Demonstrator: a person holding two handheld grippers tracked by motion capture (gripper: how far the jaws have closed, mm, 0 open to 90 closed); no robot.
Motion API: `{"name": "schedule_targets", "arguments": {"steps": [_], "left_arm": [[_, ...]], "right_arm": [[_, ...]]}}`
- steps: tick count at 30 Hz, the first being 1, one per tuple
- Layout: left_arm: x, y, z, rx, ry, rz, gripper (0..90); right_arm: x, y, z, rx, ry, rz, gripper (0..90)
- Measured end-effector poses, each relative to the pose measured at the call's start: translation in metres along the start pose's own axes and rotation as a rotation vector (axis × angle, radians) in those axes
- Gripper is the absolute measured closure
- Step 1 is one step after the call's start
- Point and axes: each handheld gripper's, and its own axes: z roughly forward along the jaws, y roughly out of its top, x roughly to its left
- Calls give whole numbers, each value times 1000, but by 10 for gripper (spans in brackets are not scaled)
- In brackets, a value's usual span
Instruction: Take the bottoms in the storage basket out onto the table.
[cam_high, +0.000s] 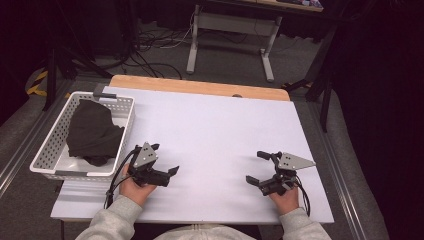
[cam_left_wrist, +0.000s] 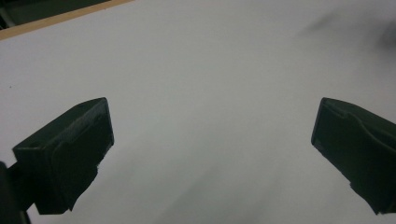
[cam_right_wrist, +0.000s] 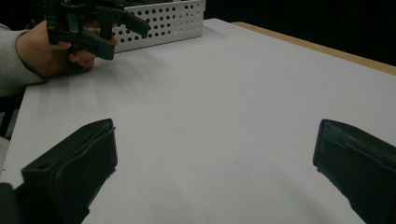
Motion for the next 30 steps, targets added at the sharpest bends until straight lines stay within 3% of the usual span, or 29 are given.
{"name": "schedule_targets", "arguments": {"steps": [16,28,30], "left_arm": [[5,7,-6,-16,-1,-34,0],[6,18,-13,-14,-13,-39,0],[6,21,-14,-10,-10,-25,0]], "right_arm": [[-1,-1,1,8,13,12,5],[-2,-1,3,17,16,14,5],[-2,-1,3,17,18,14,5]]}}
